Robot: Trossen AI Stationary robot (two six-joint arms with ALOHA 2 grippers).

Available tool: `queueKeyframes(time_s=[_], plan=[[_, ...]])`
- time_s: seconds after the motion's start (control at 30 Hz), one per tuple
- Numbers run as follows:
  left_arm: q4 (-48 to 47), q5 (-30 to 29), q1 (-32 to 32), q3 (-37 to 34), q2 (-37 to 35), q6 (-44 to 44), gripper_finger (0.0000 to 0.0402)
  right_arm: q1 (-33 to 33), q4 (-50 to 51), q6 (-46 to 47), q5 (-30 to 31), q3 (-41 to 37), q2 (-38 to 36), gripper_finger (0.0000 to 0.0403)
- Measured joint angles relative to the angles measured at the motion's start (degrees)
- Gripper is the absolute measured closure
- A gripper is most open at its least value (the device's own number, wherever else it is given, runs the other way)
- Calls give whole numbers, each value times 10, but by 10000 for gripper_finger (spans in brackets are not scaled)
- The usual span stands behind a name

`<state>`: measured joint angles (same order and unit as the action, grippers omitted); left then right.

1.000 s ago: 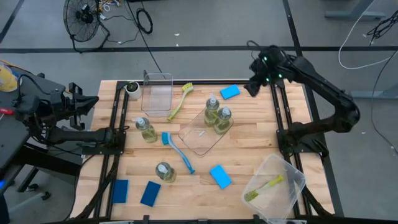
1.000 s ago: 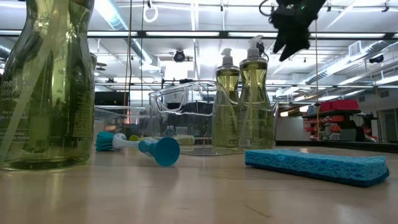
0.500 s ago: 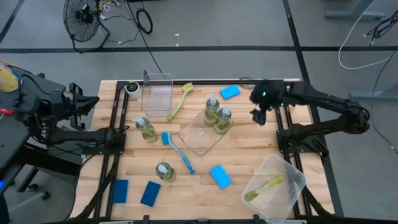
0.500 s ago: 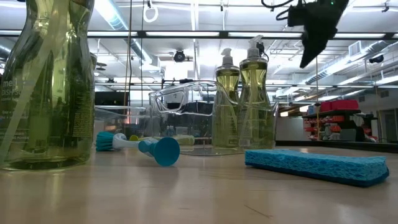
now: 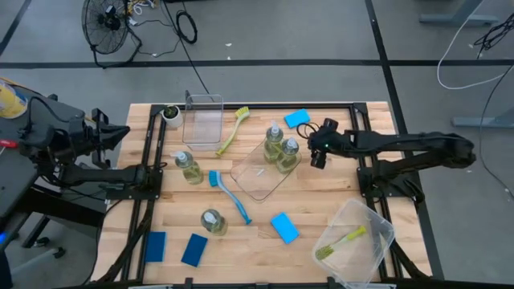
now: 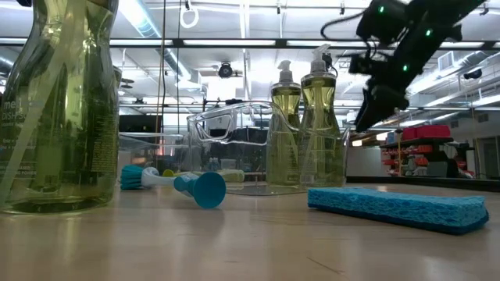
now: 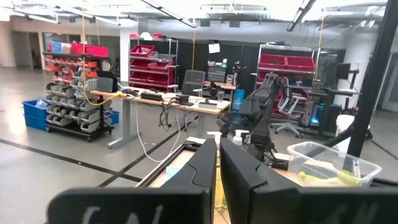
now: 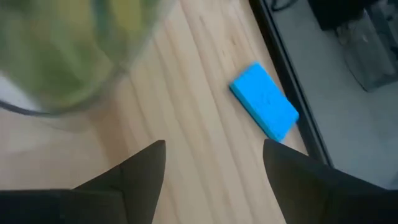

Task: Pick & Place Kitchen Sink Supplies
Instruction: Put the blue sponge into the top transparent bin

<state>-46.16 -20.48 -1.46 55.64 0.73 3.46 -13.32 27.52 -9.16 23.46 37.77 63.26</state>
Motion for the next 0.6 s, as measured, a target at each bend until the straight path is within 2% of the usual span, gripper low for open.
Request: queueKeyframes(time_s=[0.33, 0.6], plan=[[0, -18, 0, 0, 0, 4, 376, -54, -124, -64, -20, -20, 106, 133], [1, -20, 0, 0, 0, 15, 376, -72, -143, -133, -10, 22, 207, 133]])
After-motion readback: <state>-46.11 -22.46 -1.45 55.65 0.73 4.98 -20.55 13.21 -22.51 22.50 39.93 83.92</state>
